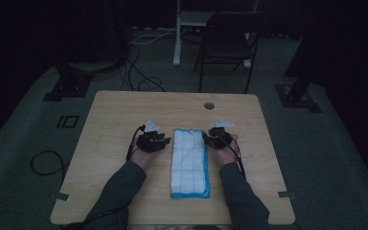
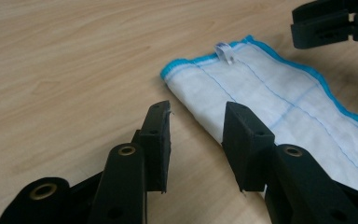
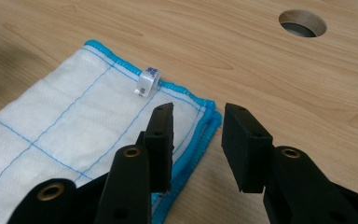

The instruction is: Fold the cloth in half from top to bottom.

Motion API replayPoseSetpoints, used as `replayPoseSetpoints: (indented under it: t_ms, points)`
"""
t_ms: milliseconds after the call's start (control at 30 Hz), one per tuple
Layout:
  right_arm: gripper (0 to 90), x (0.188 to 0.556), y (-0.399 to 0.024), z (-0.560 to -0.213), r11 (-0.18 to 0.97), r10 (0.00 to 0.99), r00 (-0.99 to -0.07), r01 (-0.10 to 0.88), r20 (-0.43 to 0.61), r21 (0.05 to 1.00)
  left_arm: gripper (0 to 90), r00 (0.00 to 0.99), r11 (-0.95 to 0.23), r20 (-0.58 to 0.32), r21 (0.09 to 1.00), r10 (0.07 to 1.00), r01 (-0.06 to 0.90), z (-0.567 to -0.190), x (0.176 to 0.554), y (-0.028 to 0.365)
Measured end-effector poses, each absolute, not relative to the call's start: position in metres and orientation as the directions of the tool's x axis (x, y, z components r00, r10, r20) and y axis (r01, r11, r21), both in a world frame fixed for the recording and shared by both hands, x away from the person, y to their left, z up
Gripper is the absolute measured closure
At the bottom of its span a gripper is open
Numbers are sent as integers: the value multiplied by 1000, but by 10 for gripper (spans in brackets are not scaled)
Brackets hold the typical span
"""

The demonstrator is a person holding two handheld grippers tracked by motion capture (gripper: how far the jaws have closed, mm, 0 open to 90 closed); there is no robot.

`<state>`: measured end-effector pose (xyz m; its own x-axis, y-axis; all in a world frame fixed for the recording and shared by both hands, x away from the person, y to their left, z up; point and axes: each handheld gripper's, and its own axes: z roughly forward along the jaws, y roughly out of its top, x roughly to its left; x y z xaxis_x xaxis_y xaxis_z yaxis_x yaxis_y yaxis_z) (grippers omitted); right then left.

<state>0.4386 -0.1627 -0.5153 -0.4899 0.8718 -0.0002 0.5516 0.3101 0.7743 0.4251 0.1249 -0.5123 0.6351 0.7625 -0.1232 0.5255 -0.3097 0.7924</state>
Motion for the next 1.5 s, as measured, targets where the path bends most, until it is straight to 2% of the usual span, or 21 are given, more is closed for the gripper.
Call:
replayPoseSetpoints:
  t_ms: [367, 1067, 1200, 1500]
  points:
    - [635, 444, -160, -516, 303, 874, -487, 558, 9, 772, 614, 631, -299, -131, 795, 765, 527, -512, 439, 119]
    - [601, 475, -158, -532, 220, 910, -406, 648, 87, 729, 580, 519, -236, -201, 718, 831, 655, -529, 478, 96]
    - [587, 478, -160, -535, 184, 910, -394, 662, 128, 726, 561, 519, -247, -193, 709, 833, 661, -532, 481, 88]
    - [564, 479, -155, -541, 185, 910, -395, 665, 130, 724, 528, 504, -249, -173, 708, 846, 661, -538, 484, 84]
